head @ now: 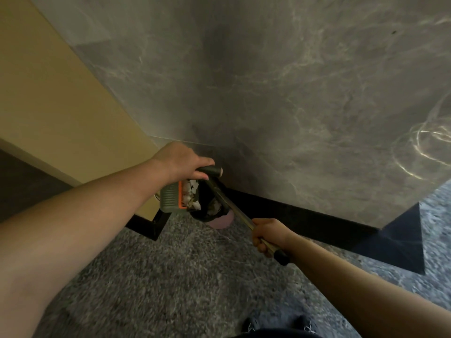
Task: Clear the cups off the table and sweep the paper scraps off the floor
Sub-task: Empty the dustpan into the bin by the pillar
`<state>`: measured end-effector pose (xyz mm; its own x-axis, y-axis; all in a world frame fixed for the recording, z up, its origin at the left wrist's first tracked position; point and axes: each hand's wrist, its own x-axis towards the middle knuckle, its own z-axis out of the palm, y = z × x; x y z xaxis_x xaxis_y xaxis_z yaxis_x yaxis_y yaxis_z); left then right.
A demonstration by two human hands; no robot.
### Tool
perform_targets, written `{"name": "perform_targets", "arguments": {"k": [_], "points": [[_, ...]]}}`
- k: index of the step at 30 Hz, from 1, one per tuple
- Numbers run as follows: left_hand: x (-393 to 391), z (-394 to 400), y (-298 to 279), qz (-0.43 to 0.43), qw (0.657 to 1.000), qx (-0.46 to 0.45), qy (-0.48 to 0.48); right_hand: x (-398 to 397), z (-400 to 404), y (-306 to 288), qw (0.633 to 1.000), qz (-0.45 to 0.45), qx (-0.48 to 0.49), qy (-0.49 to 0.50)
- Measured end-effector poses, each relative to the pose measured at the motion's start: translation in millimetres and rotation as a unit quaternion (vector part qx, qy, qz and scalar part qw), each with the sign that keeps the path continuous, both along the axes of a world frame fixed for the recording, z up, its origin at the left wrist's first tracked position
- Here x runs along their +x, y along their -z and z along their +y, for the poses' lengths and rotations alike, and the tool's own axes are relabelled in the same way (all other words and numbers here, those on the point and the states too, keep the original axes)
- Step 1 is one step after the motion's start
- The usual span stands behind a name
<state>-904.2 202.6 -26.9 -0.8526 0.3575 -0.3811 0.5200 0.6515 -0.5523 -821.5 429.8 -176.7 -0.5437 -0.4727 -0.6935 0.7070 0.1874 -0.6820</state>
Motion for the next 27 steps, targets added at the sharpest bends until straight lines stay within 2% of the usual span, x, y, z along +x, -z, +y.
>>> {"name": "perform_targets", "arguments": {"k": [6, 10, 15, 21, 24, 27], "points": [[-15.6, 11.1, -6.0, 0.002, 1.000, -0.005, 0.023, 1.8, -4.3, 8.7, 1.000, -0.008, -0.007, 0.014], [-18.8, 20.1, 2.3, -0.055, 0.998, 0.016, -0.002, 1.8, -0.8, 11.3, 0.999, -0.026, -0.016, 0.030], [-32.0, 23.9, -12.9, -0.020, 1.000, 0.020, 0.009, -3.3, 3.2, 12.7, 0.999, -0.026, -0.032, 0.024], [-31.1, 28.9, -7.7, -0.048, 0.999, 0.007, -0.002, -5.0, 7.7, 15.9, 0.998, -0.039, -0.039, 0.019], [-36.5, 28.2, -16.2, -0.023, 0.998, 0.046, -0.033, -7.1, 9.3, 16.8, 0.999, -0.040, -0.034, 0.015], [-28.4, 33.8, -8.3, -0.064, 0.995, 0.069, -0.040, -7.2, 10.5, 19.5, 0.999, -0.037, -0.028, 0.016]]}}
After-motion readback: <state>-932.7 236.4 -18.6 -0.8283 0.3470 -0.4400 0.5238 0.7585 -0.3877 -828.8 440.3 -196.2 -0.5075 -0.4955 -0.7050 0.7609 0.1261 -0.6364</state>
